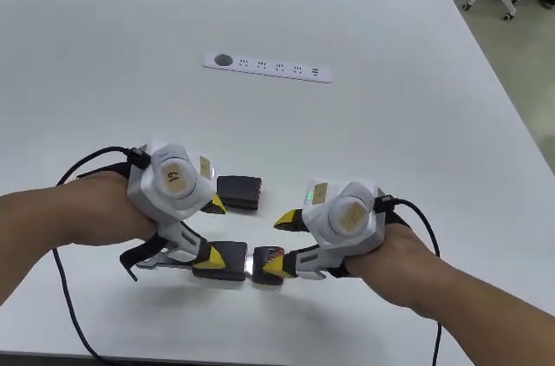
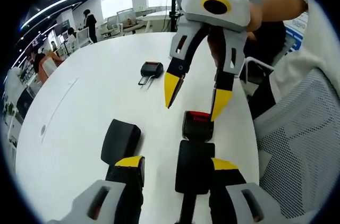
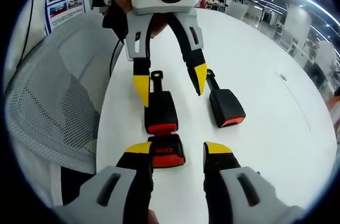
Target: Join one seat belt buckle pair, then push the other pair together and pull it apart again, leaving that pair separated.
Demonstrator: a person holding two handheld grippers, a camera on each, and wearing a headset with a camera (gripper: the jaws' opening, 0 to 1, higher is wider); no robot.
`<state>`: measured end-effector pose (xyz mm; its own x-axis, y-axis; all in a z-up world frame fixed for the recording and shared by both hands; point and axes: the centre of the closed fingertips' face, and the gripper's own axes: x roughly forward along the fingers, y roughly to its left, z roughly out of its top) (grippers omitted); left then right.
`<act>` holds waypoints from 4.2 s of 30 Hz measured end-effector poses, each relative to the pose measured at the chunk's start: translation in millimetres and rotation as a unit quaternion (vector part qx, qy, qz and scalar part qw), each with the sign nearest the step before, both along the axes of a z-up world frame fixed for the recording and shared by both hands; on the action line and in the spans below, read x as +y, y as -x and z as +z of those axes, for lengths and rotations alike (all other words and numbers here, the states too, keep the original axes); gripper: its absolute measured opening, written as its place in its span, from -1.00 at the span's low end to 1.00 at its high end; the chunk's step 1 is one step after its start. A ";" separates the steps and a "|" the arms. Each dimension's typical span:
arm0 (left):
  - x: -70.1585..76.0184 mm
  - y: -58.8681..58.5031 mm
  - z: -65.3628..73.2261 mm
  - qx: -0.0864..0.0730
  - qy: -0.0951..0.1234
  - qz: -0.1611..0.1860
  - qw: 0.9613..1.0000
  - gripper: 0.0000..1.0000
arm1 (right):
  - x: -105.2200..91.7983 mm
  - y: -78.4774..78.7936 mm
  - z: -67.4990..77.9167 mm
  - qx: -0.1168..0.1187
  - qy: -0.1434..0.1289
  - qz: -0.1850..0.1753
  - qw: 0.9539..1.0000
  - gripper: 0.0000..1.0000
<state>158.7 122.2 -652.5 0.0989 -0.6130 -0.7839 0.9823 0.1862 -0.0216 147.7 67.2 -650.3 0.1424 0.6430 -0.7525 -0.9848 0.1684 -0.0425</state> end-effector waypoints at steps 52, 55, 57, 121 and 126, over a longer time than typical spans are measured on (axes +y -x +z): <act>0.5 -81.8 -28.7 -0.040 -0.055 -0.040 0.997 -0.23 | -139.0 -109.3 -42.6 0.015 0.097 -0.028 0.995 -0.33; 0.0 -80.0 -27.0 -0.040 -0.056 -0.039 0.997 -0.28 | -137.1 -107.9 -43.5 0.017 0.095 -0.028 0.995 -0.33; 2.5 -82.5 -27.8 -0.039 -0.056 -0.034 0.997 -0.29 | -135.9 -107.1 -43.0 0.017 0.096 -0.026 0.995 -0.33; 6.8 -84.4 -37.6 -0.034 -0.065 -0.033 0.997 -0.36 | -14.3 -95.1 -41.0 -0.008 0.062 0.049 0.997 -0.36; 7.3 -84.0 -37.6 -0.030 -0.061 -0.040 0.997 -0.37 | -14.1 -94.1 -40.6 -0.007 0.065 0.061 0.996 -0.36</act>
<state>242.7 129.5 -690.1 0.1018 -0.5222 -0.8468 0.9930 0.1040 0.0553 241.8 53.2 -690.9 0.0798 0.5540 -0.8287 -0.9968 0.0400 -0.0693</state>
